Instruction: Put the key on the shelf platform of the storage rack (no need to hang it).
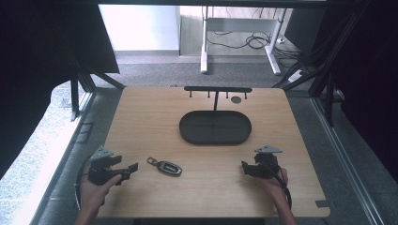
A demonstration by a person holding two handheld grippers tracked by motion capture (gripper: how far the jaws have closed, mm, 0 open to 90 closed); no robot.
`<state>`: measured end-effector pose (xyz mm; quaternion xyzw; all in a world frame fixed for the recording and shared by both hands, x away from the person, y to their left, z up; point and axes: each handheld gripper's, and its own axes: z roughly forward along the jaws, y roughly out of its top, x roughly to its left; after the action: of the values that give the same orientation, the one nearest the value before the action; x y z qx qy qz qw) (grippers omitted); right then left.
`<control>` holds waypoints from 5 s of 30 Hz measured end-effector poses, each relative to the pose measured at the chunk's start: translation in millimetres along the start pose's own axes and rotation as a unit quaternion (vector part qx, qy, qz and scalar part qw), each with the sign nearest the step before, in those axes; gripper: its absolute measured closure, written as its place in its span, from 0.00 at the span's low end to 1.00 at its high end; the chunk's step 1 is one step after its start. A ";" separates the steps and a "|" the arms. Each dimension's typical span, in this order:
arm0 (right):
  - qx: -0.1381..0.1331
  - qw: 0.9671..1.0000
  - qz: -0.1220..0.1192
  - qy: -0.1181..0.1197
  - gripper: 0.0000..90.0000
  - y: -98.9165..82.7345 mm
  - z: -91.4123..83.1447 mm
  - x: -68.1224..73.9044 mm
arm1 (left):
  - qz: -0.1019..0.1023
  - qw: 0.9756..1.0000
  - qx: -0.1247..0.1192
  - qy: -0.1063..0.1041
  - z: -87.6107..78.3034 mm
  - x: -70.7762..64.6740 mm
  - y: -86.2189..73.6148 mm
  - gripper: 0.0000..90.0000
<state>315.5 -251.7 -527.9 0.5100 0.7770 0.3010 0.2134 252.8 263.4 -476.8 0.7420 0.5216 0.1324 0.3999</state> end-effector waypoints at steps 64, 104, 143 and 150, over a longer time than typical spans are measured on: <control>0.053 0.974 -0.169 0.143 0.34 109.6 -25.9 82.9 | 0.006 1.000 0.008 -0.006 2.3 -3.6 -0.4 0.24; 0.134 0.933 -0.276 0.191 0.38 160.3 4.3 185.7 | 0.007 1.000 0.009 -0.009 2.7 -5.0 -0.3 0.24; 0.196 0.907 -0.312 0.205 0.38 137.5 74.4 254.0 | 0.016 1.000 0.013 0.007 1.8 -4.5 -0.3 0.23; 0.206 0.903 -0.315 0.207 0.39 133.4 85.5 262.2 | 0.017 1.000 0.012 0.006 1.0 -4.2 -0.2 0.23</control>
<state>356.8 51.1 -505.1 0.1976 0.9685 0.1498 0.0213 251.5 259.3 -476.6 0.7549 0.5128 0.1371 0.3852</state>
